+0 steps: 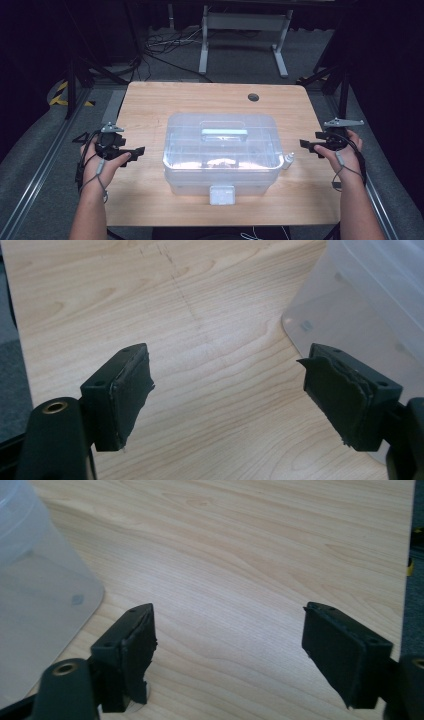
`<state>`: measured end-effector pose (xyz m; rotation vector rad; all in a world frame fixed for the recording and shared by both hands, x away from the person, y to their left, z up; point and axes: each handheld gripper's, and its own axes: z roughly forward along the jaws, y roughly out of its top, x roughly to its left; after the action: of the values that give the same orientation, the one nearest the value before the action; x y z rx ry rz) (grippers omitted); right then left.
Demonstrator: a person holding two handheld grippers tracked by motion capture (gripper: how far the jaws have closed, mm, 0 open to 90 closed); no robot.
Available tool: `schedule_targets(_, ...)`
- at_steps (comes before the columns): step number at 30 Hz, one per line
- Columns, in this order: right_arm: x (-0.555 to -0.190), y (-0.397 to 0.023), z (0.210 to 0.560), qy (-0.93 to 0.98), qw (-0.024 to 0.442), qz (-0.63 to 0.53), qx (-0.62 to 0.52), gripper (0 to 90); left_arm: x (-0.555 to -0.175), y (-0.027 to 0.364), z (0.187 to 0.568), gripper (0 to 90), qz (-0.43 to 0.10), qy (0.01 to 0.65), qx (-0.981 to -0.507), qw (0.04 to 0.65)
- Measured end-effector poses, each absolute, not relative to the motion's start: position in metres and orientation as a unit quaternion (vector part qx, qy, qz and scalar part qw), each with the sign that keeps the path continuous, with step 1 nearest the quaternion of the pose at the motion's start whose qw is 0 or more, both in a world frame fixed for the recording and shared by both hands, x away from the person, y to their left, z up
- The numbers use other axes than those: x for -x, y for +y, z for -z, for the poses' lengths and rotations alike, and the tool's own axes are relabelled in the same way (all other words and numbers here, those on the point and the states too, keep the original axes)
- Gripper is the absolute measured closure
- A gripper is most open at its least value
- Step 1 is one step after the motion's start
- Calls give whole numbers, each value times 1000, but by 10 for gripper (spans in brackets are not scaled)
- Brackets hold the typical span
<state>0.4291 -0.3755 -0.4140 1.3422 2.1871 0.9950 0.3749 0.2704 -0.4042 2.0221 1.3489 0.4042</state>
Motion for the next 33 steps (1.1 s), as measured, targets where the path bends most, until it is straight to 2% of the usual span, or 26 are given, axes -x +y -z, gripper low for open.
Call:
schedule_targets(1, -428, -375, 414, 782, 193, -354, -475, 253, -374, 270, 403, 229, -165, 511, -779, 323)
schedule_targets(4, -427, -375, 414, 796, 190, -340, -463, 386, -373, 269, 400, 313, -162, 496, -790, 322)
schedule_targets(10, -427, -379, 414, 806, 192, -341, -444, 467, -374, 272, 401, 375, -160, 478, -794, 339)
schedule_targets(14, -426, -379, 413, 807, 194, -341, -441, 470, -374, 271, 401, 396, -156, 476, -794, 344)
schedule_targets(28, -422, -379, 408, 799, 216, -370, -422, 437, -372, 259, 384, 389, -160, 455, -800, 356)
schedule_targets(30, -420, -378, 408, 797, 196, -388, -419, 410, -373, 256, 381, 382, -154, 448, -802, 365)
schedule_targets(33, -417, -375, 403, 795, 213, -391, -412, 408, -371, 250, 372, 382, -146, 443, -802, 374)
